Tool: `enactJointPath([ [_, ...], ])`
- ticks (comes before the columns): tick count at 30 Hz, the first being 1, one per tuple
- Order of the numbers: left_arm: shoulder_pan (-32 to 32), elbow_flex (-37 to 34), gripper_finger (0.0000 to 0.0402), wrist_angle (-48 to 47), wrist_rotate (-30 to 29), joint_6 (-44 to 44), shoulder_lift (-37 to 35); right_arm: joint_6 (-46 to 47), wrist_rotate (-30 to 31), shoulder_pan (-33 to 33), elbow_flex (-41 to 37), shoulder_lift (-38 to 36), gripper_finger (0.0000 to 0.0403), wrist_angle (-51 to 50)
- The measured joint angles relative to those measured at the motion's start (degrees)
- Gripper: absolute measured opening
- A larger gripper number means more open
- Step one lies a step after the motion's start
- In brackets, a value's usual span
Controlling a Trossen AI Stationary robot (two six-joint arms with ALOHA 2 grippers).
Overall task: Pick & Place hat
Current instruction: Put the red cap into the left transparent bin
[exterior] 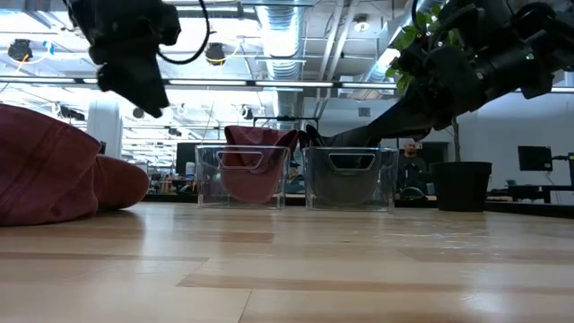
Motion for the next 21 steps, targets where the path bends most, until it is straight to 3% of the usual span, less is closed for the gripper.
enactJointPath([
  [7, 1.5, 0.5, 0.0186, -6.5, 9.4, -12.7, 0.0, 0.0, 0.0, 0.0, 0.0, 0.2, 0.0091, -1.5],
  [11, 1.5, 0.5, 0.0186, -11.3, 7.8, -14.9, 0.0, 0.0, 0.0, 0.0, 0.0, 0.2, 0.0091, -1.5],
  [21, 1.5, 0.3, 0.0186, -11.2, 4.9, -15.2, 1.1, 0.0, 0.0, 0.0, 0.0, 0.2, 0.0091, -1.5],
])
